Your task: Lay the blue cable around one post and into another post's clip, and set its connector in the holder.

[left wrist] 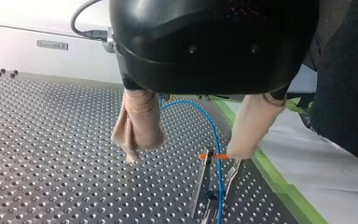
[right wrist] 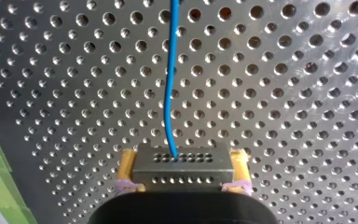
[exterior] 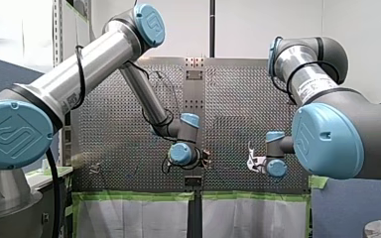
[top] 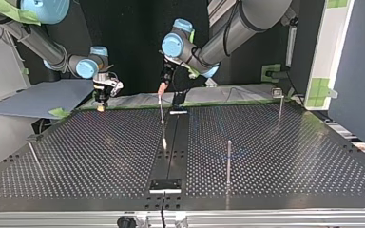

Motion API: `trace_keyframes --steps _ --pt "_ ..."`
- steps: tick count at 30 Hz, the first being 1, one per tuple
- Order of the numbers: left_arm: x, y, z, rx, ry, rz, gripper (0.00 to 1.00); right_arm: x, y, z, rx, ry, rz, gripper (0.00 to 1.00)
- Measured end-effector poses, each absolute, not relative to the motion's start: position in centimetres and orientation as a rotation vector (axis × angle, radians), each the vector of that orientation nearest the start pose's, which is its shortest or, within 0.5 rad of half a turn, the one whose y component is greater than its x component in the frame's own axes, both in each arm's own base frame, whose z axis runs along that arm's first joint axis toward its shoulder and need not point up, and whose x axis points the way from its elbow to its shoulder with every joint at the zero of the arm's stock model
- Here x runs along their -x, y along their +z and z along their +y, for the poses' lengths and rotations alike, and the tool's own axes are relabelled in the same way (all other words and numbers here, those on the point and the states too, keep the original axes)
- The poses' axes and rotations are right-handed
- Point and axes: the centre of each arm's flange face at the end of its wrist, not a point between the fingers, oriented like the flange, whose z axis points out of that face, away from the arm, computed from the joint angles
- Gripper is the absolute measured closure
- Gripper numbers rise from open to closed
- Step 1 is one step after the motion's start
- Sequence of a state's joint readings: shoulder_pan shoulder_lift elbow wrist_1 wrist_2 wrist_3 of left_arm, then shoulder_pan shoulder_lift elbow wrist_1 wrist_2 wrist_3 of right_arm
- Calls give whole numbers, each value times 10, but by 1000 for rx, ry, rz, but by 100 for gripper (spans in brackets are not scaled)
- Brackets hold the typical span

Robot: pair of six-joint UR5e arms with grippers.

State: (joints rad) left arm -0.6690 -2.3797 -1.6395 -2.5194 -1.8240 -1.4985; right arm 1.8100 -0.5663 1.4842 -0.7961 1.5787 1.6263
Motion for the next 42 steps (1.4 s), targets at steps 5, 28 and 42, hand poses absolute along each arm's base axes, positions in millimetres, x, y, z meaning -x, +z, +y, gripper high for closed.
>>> trace_keyframes --steps 5,28,42 --pt "-422 34 -476 -487 -206 1754 0 -291 -32 -633 -1455 1344 -1218 99" --pt "-419 34 -481 -467 -236 1748 0 -290 -33 -633 -1454 1345 -1220 99" --pt "-412 49 -469 -403 -205 1783 0 -289 -34 -633 -1458 1344 -1222 99"
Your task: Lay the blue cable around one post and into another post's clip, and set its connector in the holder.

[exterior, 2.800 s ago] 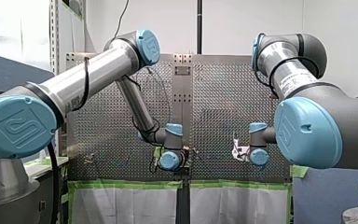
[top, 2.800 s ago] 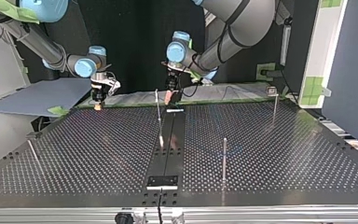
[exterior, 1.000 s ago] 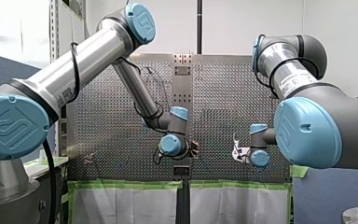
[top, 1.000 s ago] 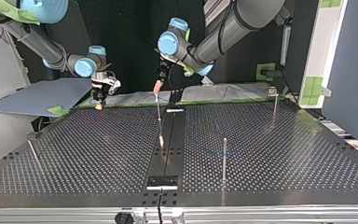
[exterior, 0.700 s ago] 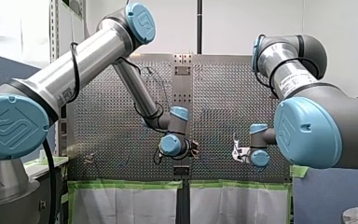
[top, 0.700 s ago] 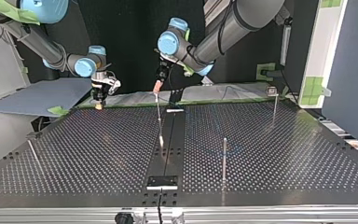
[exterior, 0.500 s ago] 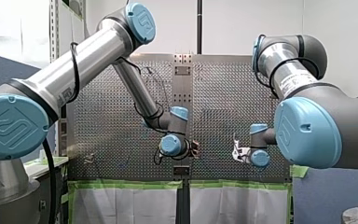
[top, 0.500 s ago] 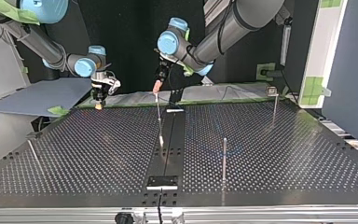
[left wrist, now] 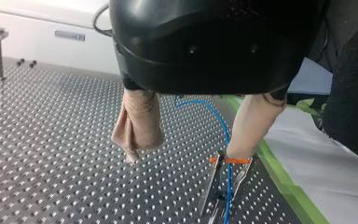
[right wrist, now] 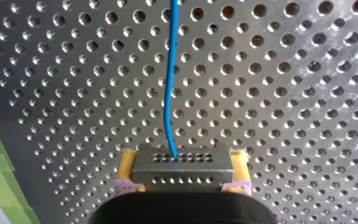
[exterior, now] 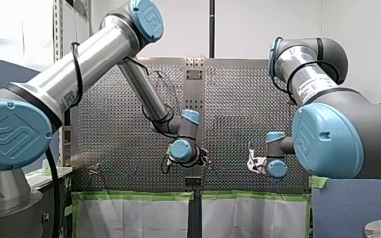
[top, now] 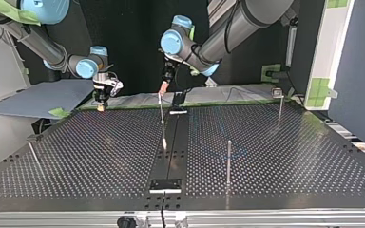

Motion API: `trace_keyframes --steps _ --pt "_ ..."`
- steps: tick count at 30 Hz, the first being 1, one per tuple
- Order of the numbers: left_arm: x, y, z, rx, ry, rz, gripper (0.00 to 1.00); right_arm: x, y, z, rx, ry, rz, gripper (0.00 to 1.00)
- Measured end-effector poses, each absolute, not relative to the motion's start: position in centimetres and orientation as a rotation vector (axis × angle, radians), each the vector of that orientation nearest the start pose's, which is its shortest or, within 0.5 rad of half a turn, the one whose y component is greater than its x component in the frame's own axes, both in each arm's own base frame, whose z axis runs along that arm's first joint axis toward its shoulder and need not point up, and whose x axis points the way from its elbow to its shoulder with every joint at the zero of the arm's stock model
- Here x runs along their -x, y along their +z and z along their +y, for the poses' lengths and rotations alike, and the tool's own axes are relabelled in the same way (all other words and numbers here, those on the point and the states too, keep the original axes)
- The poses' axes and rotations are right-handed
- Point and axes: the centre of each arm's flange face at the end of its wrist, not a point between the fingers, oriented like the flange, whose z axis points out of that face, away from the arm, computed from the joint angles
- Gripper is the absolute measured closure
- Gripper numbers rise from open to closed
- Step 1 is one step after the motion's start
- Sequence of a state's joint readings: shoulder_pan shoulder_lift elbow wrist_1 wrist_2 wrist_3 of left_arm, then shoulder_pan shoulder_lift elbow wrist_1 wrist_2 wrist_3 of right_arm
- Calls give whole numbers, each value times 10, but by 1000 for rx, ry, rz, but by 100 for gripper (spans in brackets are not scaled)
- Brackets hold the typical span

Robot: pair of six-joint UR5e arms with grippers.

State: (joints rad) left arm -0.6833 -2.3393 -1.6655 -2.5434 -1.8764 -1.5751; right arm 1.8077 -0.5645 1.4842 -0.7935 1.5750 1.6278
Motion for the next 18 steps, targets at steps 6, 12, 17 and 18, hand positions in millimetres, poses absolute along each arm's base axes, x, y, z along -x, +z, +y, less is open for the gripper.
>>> trace_keyframes --steps 6,12,17,18 --pt "-407 64 -452 -323 -190 1795 0 -290 -34 -633 -1457 1345 -1220 99" --pt "-398 78 -437 -257 -209 1803 0 -293 -35 -632 -1463 1355 -1214 99" --pt "-407 101 -424 -155 -222 1764 0 -292 -39 -631 -1463 1365 -1223 99" --pt "-409 105 -422 -136 -226 1755 0 -292 -40 -631 -1464 1367 -1224 99"
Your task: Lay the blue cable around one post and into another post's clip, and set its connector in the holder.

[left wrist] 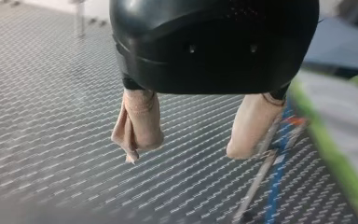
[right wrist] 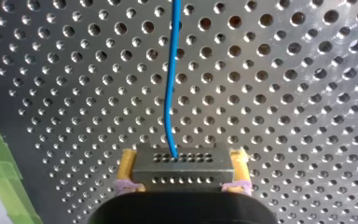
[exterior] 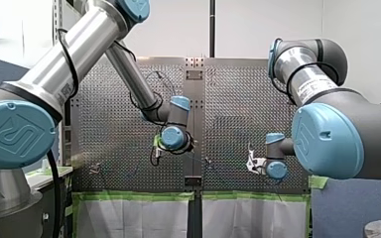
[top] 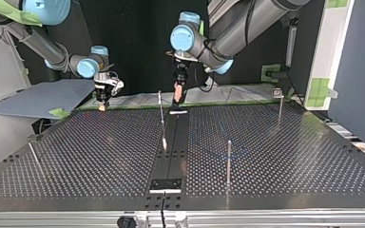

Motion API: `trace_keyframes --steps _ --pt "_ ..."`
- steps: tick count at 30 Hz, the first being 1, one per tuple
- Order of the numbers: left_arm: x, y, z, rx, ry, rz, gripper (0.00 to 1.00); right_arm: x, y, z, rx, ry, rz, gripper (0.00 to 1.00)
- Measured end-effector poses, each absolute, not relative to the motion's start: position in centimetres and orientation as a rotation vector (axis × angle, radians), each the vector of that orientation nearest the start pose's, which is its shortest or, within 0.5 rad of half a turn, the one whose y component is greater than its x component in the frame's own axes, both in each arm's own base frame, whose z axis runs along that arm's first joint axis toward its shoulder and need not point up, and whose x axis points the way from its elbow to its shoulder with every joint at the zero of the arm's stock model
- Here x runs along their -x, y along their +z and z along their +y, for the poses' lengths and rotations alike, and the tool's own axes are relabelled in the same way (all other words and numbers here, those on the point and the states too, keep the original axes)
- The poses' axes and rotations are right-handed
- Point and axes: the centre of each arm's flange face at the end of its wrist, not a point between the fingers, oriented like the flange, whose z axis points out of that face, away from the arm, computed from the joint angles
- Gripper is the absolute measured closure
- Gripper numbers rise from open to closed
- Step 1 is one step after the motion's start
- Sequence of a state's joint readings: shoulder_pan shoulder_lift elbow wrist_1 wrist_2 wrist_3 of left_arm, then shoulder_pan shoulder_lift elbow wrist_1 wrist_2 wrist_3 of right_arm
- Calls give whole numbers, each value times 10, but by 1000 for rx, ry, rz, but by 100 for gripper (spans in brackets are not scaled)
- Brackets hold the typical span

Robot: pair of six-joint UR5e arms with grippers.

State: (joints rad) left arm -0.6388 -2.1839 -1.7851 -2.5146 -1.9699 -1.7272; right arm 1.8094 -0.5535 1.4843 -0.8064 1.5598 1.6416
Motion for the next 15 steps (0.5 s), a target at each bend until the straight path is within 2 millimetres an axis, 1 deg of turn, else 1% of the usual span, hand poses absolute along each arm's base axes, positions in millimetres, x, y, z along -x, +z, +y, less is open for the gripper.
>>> trace_keyframes --steps 4,12,15 --pt "-423 128 -410 -63 -250 1725 0 -291 -41 -631 -1462 1371 -1231 99" --pt "-445 163 -385 24 -304 1700 0 -290 -42 -631 -1463 1371 -1235 99" --pt "-455 178 -372 75 -311 1682 0 -290 -42 -631 -1462 1372 -1235 99"
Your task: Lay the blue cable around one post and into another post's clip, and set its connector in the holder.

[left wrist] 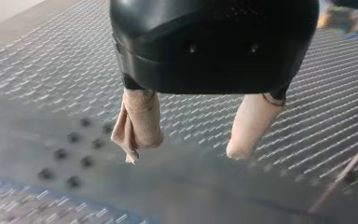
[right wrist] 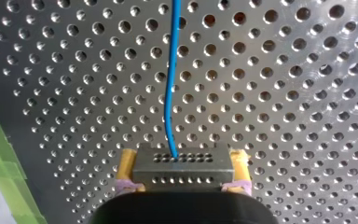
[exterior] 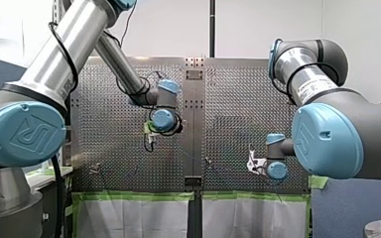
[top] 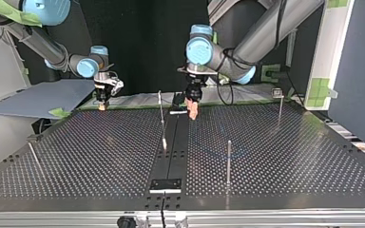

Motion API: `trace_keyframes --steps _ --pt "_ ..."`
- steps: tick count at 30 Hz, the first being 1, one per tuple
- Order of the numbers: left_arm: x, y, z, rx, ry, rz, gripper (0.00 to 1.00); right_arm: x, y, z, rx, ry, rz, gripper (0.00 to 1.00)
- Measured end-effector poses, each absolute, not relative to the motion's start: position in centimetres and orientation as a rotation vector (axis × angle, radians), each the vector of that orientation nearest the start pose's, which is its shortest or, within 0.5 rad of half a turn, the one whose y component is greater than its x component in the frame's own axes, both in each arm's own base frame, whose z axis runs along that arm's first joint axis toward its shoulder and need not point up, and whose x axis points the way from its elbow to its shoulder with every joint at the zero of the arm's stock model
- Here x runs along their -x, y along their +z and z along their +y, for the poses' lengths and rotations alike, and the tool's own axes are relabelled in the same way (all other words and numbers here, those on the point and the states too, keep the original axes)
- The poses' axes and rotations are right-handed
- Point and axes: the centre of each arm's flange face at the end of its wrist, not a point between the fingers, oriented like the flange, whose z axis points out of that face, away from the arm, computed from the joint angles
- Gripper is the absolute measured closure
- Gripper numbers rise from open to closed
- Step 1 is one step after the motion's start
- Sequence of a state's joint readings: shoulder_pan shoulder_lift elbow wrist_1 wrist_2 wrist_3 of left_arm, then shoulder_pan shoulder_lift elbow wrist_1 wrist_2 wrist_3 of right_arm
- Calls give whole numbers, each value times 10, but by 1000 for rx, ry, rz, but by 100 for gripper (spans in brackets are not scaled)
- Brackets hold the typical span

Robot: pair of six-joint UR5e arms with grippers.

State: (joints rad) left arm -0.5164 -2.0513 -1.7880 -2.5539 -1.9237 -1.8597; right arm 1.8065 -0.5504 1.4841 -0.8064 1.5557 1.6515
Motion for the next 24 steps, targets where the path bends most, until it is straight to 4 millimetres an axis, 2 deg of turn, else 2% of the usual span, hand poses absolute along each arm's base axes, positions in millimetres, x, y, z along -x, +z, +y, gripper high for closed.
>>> trace_keyframes --steps 6,18,24 --pt "-464 207 -355 161 -334 1638 0 -290 -43 -631 -1462 1373 -1235 99" --pt "-449 244 -330 311 -327 1619 0 -296 -44 -628 -1477 1372 -1230 99" --pt "-446 270 -319 385 -351 1577 0 -298 -44 -627 -1480 1372 -1227 99"
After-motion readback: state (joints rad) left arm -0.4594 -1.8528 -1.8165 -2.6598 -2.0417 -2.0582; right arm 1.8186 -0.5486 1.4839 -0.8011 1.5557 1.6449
